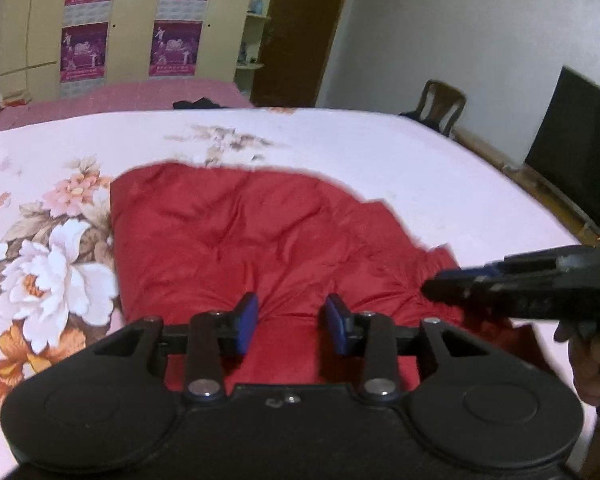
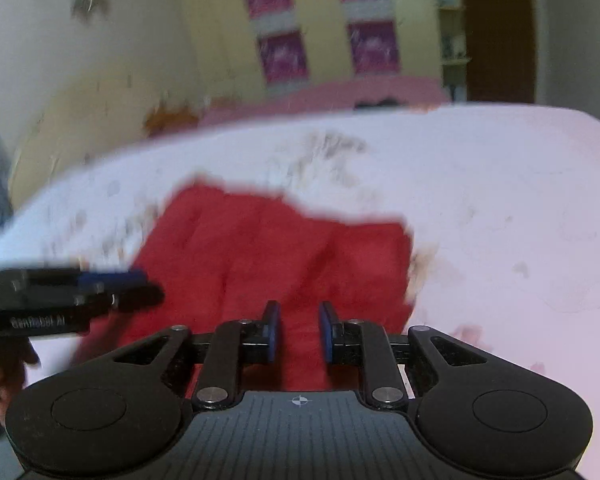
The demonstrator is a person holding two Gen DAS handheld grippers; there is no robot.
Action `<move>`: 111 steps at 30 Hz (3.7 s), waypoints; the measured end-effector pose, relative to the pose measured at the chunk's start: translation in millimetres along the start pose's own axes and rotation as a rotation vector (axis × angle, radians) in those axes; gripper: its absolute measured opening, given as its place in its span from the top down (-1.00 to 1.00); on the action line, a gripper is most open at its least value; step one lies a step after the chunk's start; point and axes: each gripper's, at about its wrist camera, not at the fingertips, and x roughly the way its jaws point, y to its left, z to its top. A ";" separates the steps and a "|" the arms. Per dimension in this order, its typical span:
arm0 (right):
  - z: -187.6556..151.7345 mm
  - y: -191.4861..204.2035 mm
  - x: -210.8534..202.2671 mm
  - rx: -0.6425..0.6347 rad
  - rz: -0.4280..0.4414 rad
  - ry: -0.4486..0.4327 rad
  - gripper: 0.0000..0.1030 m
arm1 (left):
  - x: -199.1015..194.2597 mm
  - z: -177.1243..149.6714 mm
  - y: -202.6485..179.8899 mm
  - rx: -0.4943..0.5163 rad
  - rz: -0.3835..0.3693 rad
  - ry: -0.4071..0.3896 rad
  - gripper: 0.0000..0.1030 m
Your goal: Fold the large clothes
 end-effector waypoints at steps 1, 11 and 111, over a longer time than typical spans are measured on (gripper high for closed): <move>-2.7 -3.7 5.9 0.027 -0.003 0.016 0.62 | 1.5 -0.3 0.3 -0.005 0.006 0.003 0.26; -13.5 5.6 -56.8 0.006 0.034 -0.057 0.61 | -41.3 -7.5 -21.5 0.039 0.069 -0.003 0.30; 65.4 270.1 203.1 0.254 0.258 0.056 0.67 | -143.6 -37.1 360.2 -0.383 0.067 -0.019 -0.27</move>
